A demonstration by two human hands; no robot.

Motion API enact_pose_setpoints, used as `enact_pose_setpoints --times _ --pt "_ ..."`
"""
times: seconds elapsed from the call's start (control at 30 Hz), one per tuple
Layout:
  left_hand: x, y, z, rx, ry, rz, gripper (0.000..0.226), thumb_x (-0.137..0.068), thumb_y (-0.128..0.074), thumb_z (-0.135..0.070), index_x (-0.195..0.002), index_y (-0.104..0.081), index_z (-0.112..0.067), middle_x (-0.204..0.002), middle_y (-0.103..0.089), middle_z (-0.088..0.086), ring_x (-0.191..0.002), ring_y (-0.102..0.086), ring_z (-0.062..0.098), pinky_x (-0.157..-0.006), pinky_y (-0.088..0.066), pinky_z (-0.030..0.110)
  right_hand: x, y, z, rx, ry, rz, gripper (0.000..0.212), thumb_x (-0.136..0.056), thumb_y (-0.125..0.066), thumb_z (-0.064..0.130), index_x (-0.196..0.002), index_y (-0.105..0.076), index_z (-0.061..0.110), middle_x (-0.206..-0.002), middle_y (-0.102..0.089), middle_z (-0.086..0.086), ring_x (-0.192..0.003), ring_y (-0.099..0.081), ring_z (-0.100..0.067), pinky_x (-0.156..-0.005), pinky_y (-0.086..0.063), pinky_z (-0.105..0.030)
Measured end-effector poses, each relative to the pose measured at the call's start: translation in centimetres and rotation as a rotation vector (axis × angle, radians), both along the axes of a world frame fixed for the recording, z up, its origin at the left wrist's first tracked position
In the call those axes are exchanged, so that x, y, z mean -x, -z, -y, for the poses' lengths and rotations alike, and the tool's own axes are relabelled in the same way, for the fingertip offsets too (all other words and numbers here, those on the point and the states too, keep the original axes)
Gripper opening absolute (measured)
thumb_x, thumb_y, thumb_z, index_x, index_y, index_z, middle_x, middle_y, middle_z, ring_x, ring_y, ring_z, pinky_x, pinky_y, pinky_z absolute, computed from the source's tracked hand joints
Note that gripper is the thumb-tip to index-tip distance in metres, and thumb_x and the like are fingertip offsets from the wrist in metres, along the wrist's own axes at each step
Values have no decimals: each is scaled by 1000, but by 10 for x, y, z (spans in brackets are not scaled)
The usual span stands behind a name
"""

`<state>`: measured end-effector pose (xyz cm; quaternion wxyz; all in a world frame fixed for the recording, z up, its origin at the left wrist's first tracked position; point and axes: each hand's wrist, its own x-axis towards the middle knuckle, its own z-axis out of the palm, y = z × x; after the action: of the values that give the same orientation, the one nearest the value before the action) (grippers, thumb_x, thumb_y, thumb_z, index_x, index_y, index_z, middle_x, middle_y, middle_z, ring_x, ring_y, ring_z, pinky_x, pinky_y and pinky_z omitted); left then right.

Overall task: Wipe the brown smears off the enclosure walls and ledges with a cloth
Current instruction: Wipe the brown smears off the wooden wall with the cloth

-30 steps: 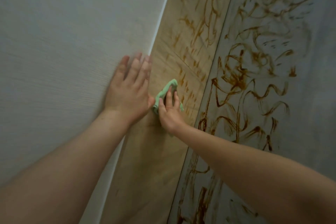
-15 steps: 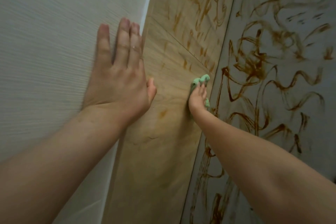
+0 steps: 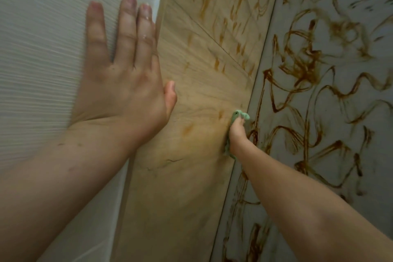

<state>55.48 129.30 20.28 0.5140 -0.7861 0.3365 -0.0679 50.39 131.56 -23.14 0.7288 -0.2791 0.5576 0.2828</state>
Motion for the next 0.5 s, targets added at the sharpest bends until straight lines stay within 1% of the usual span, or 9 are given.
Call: enact_pose_setpoints --times 0.03,0.1,0.2,0.23,0.3,0.4,0.43,0.47,0.5 --pt "0 0 1 -1 1 3 86 -102 -9 -52 -158 -10 13 -168 4 29 -155 10 47 -120 2 69 -1 -48 9 23 -18 15 92 -84 -13 88 -164 -9 42 -173 -14 1 -157 -15 -35 -125 -10 -65" --pt "1 -1 3 -2 6 12 86 -102 -9 -52 -157 -12 13 -168 4 29 -155 9 48 -121 2 68 2 -155 23 138 -21 199 66 -104 -13 67 -163 -1 43 -173 -2 6 -159 -1 -33 -125 -3 -65" --pt "2 -3 3 39 -9 -9 85 -102 -18 -51 -157 -12 14 -168 3 29 -155 9 47 -120 7 67 15 -234 12 331 -12 554 58 -108 -15 59 -160 8 49 -172 12 13 -157 14 -23 -125 5 -61" --pt "2 -4 4 61 -14 -20 85 -102 -20 -50 -157 -10 14 -168 3 29 -155 10 46 -120 9 67 13 -235 12 411 -16 614 57 -108 -15 58 -160 8 51 -171 12 15 -157 15 -21 -126 5 -58" --pt "2 -4 4 77 -19 -19 86 -102 -19 -51 -157 -7 14 -168 3 29 -155 10 46 -119 11 67 -3 -216 25 472 -19 618 57 -109 -16 56 -161 4 49 -171 9 15 -158 13 -20 -127 4 -54" --pt "1 -2 2 56 -22 -6 85 -102 -14 -51 -158 -5 14 -168 5 29 -155 12 47 -118 13 67 -33 -151 57 371 -20 439 60 -108 -15 57 -165 -3 41 -173 2 8 -159 6 -26 -126 2 -58" --pt "0 0 1 54 -20 -10 85 -102 -13 -50 -157 -6 14 -168 4 29 -155 12 47 -118 13 67 -41 -120 63 309 -36 367 66 -104 -14 65 -165 -4 41 -174 -2 6 -160 1 -27 -126 0 -59" --pt "0 0 -1 57 -19 -15 84 -103 -13 -50 -157 -8 14 -168 4 30 -155 11 48 -118 13 67 -44 -85 63 238 -58 289 79 -93 -12 79 -164 -5 43 -173 -7 5 -159 -5 -27 -126 -3 -61" --pt "0 0 -1 64 -11 -18 84 -103 -12 -50 -157 -11 14 -168 3 30 -155 10 48 -119 11 68 -45 -53 62 170 -72 210 99 -75 -9 93 -163 -5 47 -173 -13 4 -158 -12 -28 -125 -8 -62"
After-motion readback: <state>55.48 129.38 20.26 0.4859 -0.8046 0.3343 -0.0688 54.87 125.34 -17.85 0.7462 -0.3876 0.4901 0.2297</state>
